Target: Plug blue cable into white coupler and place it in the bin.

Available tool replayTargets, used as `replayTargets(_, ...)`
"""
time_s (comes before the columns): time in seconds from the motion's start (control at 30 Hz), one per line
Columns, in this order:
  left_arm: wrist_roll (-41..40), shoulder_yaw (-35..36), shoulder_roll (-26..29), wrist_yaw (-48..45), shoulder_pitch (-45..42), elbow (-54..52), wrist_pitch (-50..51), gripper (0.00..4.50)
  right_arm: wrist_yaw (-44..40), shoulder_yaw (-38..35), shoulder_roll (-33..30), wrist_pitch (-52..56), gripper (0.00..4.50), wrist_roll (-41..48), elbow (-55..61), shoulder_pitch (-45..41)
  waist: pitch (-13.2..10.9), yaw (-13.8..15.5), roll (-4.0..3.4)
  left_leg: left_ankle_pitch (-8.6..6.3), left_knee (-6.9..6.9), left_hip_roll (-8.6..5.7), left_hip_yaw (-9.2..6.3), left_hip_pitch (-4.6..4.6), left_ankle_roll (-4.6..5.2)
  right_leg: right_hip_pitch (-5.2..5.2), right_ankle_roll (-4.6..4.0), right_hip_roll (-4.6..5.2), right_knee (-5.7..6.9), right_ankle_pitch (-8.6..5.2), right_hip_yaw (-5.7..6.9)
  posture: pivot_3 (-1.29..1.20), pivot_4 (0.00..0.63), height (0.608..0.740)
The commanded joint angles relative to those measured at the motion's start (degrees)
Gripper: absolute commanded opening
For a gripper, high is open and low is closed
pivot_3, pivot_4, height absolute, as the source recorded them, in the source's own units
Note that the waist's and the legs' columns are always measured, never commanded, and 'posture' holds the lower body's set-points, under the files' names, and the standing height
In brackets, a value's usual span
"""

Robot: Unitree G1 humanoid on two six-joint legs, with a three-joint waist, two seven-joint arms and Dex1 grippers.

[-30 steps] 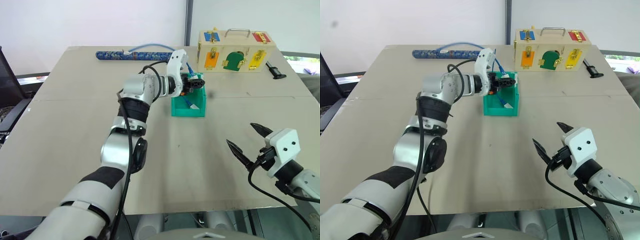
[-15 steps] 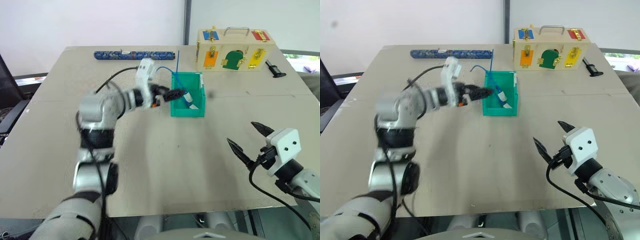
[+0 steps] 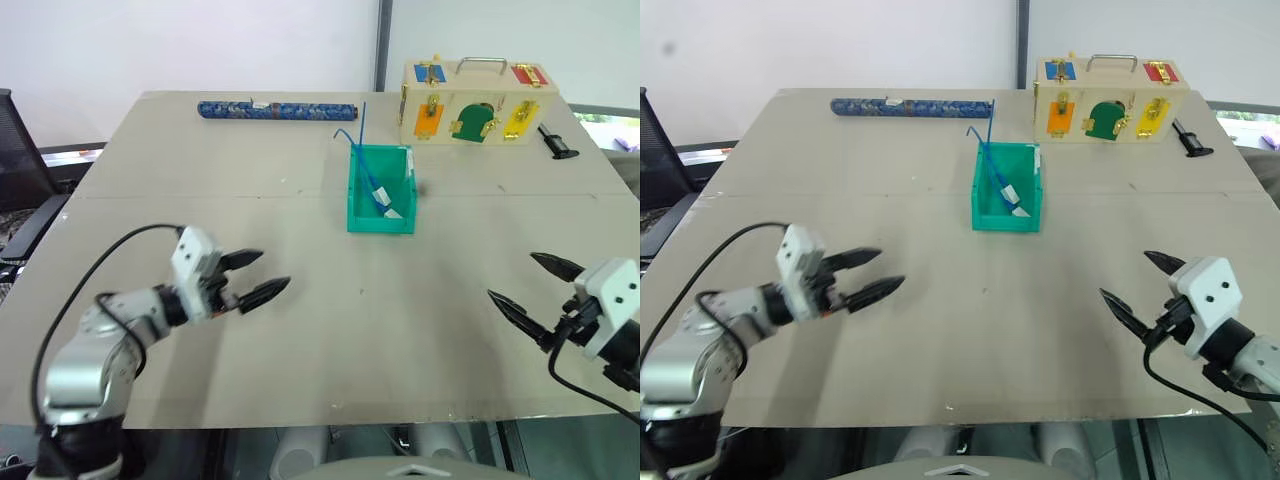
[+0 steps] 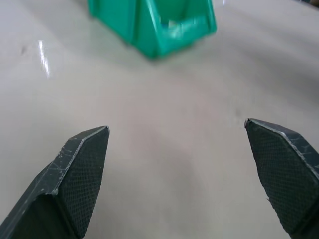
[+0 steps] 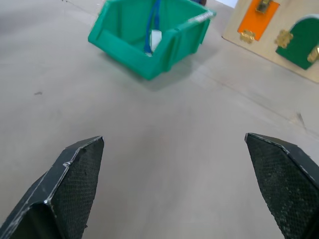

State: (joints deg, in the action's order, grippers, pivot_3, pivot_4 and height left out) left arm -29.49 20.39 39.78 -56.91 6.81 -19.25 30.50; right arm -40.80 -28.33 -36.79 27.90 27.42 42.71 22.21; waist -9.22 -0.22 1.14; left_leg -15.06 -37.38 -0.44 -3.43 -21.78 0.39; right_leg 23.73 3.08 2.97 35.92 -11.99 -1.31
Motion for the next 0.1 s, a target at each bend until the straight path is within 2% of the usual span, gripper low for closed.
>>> replayTargets(0.03, 0.3, 3.1, 1.5, -2.1, 4.5, -1.4, -4.4, 4.46, -2.8, -3.2, -0.4, -3.7, 4.5, 0.0, -1.2, 2.5, 0.0, 0.0, 0.0, 0.0, 0.0, 0.02, 0.01, 0.02, 0.0, -0.01, 0.03, 0.0, 0.0, -0.02, 0.0, 0.0, 0.15, 0.74)
replayTargets(0.1, 0.1, 3.4, 1.7, -1.8, 6.2, -1.8, -5.0, 4.46, -3.6, -3.9, -0.3, -5.5, 4.5, -0.5, -2.2, 3.9, 0.0, 0.1, 0.0, 0.0, -0.01, 0.04, 0.01, 0.02, 0.0, -0.03, 0.06, 0.01, 0.0, -0.04, 0.02, 0.0, 0.15, 0.74)
